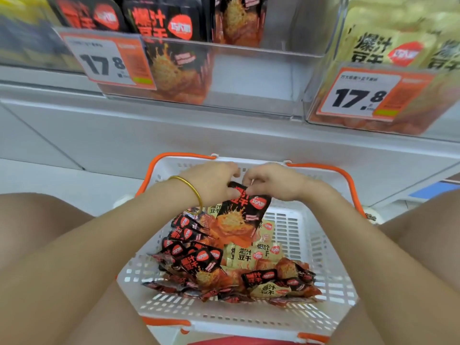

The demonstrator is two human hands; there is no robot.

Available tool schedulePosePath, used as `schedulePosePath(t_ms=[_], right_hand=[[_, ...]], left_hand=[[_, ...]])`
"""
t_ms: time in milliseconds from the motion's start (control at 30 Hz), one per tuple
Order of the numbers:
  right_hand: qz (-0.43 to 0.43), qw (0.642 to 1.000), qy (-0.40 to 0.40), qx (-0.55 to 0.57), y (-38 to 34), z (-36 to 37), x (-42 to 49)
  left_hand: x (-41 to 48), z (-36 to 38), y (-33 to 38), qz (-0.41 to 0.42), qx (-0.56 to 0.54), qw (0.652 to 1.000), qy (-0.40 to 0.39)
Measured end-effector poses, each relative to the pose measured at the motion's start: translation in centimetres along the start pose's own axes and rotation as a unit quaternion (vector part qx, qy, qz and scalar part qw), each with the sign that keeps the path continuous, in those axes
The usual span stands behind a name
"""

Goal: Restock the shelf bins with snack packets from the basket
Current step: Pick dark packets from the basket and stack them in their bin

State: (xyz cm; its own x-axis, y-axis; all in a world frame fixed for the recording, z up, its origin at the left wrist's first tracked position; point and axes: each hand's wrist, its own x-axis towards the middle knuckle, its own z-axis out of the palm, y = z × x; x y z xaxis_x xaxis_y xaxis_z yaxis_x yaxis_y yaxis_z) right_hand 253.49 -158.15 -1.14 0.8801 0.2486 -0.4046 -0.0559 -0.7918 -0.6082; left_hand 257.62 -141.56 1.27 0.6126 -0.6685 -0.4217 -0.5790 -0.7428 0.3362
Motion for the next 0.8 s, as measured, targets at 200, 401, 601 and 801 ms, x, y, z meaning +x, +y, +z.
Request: schedulePosePath(t_ms=[200,401,601,801], right_hand=[[0.003,0.938,0.142,0.317,-3.0,-2.8,-3.8],[-0.073,0.927,0.181,0.32,-8.5,-6.0,-6.9],[-0.053,0.867,0.494,0.031,-14.4,-16.3,-4.1],[0.176,0.887,0.416,0.1,-10.1,-20.6,8.5]], left_hand=[[-1.2,-3.5,0.7,0.04,-0.229,0.963,0.139],[-3.5,-10.5,1.2,0.108,-0.321,0.883,0.324],[-3.0,-15.8,-0.6,0.096,-0.053,0.818,0.565],[-0.4,-13.9,-3.4,0.016,0.139,0.839,0.526]])
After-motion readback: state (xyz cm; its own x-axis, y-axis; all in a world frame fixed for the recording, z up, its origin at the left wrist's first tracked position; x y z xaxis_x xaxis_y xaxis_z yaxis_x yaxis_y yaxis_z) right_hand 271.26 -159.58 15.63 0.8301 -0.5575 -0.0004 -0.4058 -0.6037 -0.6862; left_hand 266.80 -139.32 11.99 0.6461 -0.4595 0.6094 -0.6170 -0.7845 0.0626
